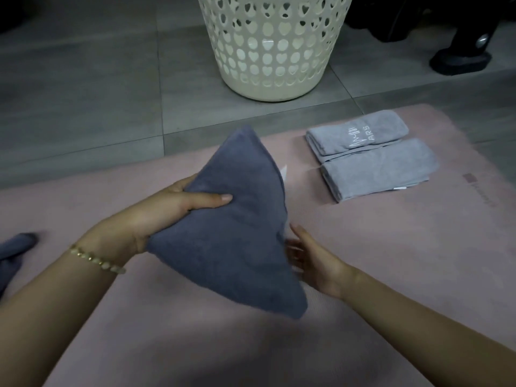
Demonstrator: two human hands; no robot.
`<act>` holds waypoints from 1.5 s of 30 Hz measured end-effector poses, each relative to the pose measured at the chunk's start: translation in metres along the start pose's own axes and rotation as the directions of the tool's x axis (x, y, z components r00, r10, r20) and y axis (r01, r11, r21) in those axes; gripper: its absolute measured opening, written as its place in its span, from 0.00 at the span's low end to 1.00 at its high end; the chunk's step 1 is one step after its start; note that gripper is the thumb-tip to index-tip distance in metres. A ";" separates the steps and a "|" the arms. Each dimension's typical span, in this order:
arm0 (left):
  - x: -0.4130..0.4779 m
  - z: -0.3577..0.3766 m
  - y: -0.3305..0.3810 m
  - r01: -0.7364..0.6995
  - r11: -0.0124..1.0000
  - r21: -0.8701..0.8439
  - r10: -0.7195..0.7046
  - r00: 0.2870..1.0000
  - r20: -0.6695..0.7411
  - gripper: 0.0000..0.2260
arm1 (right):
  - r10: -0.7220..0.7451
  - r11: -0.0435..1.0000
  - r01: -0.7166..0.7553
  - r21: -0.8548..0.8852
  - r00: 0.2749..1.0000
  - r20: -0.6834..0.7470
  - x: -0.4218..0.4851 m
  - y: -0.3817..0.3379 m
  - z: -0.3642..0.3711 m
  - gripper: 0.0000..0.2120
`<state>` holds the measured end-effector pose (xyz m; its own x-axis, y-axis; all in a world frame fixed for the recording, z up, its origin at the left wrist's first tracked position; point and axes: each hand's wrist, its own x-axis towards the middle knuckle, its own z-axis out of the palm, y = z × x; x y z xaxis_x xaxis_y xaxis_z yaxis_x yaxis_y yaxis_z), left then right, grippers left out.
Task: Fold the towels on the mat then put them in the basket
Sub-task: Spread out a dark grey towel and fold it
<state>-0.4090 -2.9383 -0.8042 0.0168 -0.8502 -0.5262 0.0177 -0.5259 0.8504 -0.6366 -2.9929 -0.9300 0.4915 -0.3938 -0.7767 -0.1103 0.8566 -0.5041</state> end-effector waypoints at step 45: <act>-0.041 0.006 -0.210 -0.144 0.350 0.926 0.253 0.966 0.055 0.34 | -0.327 -0.503 0.516 -0.693 0.629 0.705 0.016 0.074 -0.029 0.25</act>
<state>-0.4198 -2.7935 -0.9612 -0.0341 -0.9556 -0.2925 -0.9217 -0.0831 0.3789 -0.6621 -2.9455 -0.9910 0.9545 -0.2926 -0.0575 -0.2898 -0.8652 -0.4091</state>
